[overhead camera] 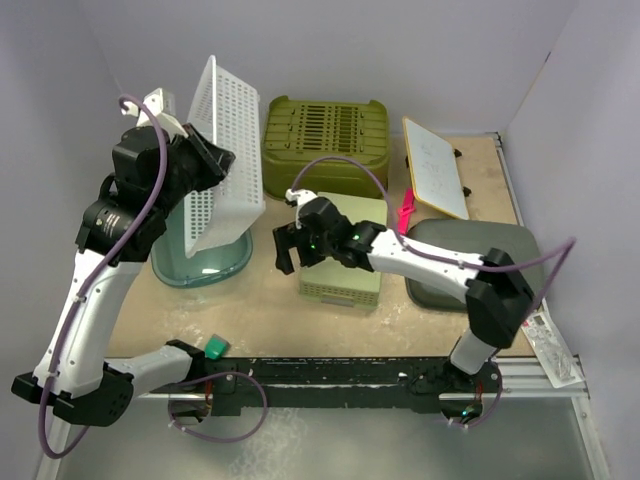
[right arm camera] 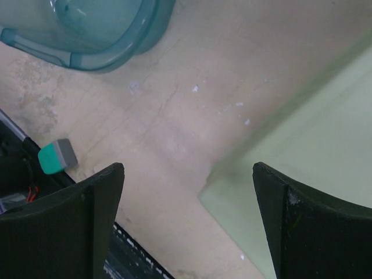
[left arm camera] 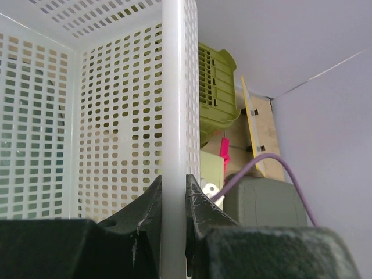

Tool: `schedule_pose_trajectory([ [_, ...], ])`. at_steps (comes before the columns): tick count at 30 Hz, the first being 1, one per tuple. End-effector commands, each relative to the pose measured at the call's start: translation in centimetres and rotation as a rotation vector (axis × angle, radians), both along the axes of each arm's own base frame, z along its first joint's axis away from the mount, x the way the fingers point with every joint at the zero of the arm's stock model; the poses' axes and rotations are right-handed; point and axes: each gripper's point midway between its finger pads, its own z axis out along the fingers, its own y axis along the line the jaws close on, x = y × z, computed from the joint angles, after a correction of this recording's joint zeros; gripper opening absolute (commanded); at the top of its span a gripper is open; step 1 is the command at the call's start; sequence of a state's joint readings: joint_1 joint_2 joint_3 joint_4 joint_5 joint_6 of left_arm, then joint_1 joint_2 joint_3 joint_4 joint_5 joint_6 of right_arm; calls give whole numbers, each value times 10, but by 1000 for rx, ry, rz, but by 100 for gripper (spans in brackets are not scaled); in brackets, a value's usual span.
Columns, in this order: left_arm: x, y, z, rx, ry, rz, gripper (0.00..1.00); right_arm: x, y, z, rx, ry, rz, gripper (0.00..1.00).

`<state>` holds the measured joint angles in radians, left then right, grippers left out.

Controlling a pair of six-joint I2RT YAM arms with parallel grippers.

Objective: Turn the large container upside down

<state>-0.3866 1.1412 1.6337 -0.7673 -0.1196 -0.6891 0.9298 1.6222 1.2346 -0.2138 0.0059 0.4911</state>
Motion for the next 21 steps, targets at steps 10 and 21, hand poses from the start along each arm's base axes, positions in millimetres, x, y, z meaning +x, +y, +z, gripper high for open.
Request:
schedule_pose_trajectory([
  [10,-1,8,26,-34,-99,35,0,45,-26,-38,-253,34,-189,98],
  [21,7,-33,-11,-218,-45,-95,0,35,-61,11,-105,20,-257,98],
])
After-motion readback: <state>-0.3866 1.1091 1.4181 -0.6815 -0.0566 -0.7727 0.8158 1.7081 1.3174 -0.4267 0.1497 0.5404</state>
